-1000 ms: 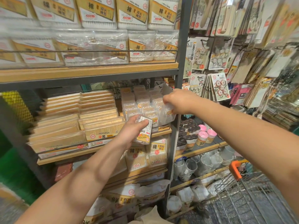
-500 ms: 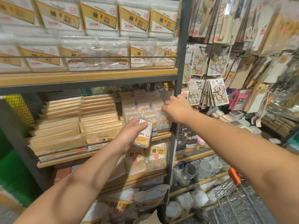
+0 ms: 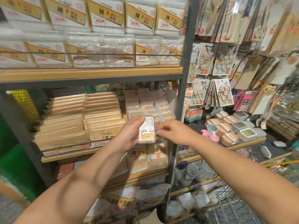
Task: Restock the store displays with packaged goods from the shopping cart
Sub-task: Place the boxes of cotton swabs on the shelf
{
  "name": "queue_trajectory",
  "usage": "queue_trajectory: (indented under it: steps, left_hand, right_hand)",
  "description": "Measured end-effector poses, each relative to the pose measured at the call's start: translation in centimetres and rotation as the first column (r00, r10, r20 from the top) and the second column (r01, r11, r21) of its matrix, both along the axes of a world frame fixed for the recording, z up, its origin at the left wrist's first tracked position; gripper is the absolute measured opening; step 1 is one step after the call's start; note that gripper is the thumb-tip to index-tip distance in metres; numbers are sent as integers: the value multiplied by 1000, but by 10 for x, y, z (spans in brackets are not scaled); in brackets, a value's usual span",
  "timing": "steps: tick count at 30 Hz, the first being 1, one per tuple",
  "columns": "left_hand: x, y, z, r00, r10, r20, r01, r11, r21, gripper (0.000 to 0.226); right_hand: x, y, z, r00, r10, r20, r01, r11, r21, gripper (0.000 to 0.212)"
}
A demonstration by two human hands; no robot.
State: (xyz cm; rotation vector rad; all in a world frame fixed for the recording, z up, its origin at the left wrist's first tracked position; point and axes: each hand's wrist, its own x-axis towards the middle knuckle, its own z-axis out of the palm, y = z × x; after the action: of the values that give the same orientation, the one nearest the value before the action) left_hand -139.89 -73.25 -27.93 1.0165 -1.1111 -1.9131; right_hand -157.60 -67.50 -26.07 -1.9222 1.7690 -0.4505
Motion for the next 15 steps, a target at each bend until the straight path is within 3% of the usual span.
queue_trajectory:
  steps: [2,5,10,15]
  left_hand:
    - [1,0,-3,1000,-9,-4,9,999,34,35]
    - [5,0,-9,999,27,-40,-24,996,82,38]
    - [3,-1,-10,999,18,-28,-16,998,60,37]
    - [13,-4,-2,993,-34,116,36,999,-17,21]
  right_hand:
    - [10,9,-13,984,1,177,-25,991,133,18]
    - [15,11,-32,910,-150,387,70,975,212,28]
    - [16,6,-42,820,-225,526,98,961,258,26]
    - [2,-1,-28,681,-336,651,215,941,261,25]
